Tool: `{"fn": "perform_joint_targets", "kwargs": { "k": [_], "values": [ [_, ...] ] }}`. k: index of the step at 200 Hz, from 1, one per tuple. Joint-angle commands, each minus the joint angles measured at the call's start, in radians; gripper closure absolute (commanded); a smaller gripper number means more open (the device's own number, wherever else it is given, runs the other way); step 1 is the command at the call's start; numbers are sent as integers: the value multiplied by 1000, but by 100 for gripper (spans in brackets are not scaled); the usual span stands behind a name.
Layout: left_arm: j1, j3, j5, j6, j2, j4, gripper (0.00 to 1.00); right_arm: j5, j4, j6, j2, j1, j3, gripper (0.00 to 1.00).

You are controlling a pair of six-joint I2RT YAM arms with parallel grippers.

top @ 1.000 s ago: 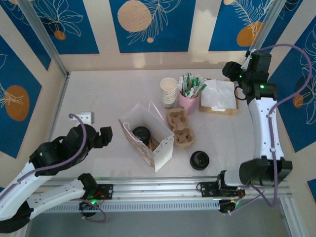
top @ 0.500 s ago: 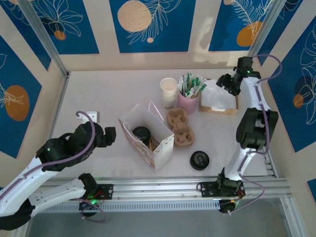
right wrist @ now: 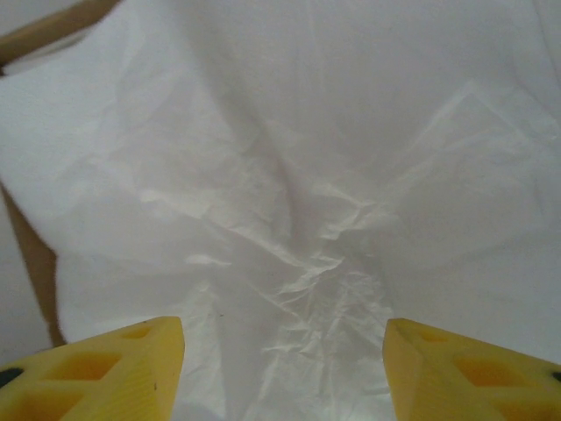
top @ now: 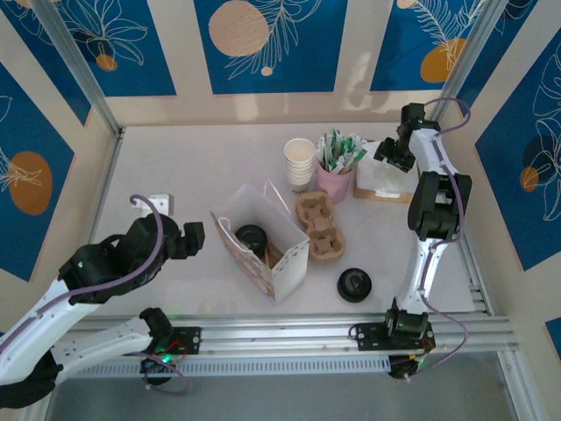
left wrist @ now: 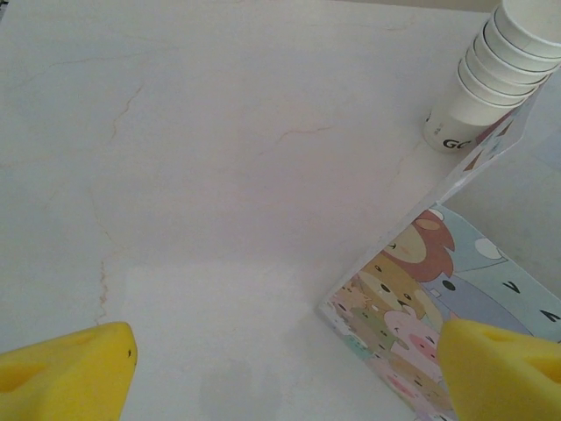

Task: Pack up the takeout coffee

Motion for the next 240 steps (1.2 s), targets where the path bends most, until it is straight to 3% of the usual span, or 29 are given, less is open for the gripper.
{"fn": "perform_joint_targets", "kwargs": {
  "k": [1, 66, 115, 134, 194, 240],
  "values": [
    [7, 21, -25, 24, 9, -27, 11, 19, -35, -19, 35, 3, 37, 38],
    [7, 28, -31, 20, 34, -52, 10, 6, -36, -3, 101, 13, 47, 53],
    [7, 34, -43, 21, 26, -67, 9, 4, -21, 14, 71, 22, 27, 79],
    [7, 31, -42, 18, 23, -74, 9, 3, -18, 17, 34, 20, 23, 84],
    [7, 35, -30, 14, 15, -81, 9, -46, 5, 49, -151, -5, -29, 100],
    [7, 35, -16, 27, -4, -48, 9, -112, 59, 90, -460, -31, -156, 100]
  ]
}}
